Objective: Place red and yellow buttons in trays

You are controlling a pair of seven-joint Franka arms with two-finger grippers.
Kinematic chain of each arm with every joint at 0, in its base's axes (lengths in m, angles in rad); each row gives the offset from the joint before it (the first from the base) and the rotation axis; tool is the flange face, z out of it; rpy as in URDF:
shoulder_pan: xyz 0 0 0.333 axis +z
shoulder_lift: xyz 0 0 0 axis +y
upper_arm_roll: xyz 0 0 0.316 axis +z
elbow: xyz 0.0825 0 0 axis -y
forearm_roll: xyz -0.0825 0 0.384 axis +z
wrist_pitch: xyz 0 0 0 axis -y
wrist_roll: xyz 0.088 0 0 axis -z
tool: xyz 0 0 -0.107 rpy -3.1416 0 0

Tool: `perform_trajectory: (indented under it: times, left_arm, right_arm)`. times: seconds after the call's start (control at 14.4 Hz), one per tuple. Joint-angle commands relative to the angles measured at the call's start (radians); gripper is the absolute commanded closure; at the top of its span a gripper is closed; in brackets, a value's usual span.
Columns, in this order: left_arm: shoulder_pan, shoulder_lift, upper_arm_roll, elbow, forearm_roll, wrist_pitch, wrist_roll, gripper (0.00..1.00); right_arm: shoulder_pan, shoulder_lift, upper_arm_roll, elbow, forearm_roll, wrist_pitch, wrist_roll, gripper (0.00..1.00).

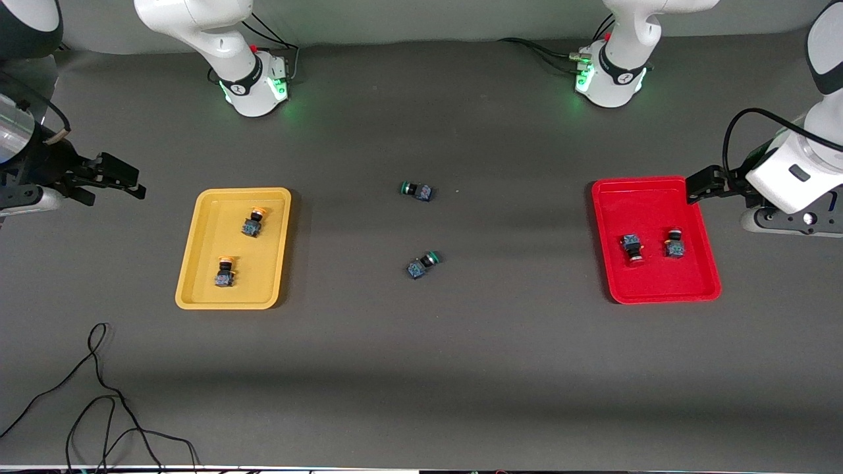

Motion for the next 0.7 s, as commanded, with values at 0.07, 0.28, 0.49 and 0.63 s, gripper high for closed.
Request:
perform_trajectory:
  times: [0.07, 0.28, 0.49, 0.63]
  left_arm:
    - [-0.020, -0.016, 0.018, -0.012, -0.007, -0.012, -0.009, 0.00]
    - [-0.015, -0.017, 0.022, -0.011, -0.015, -0.021, -0.010, 0.00]
    - [-0.007, -0.017, 0.022, -0.011, -0.019, -0.025, -0.010, 0.00]
    - [-0.007, -0.017, 0.022, -0.009, -0.019, -0.025, -0.010, 0.00]
  right_arm:
    - [-0.014, -0.036, 0.010, -0.032, -0.036, -0.006, 0.020, 0.00]
    - [-0.024, -0.027, 0.010, -0.035, -0.034, 0.002, 0.025, 0.00]
    - [-0.027, -0.013, 0.036, -0.031, -0.036, -0.006, 0.034, 0.00]
    - [-0.027, -0.012, 0.038, -0.028, -0.036, -0.006, 0.084, 0.00]
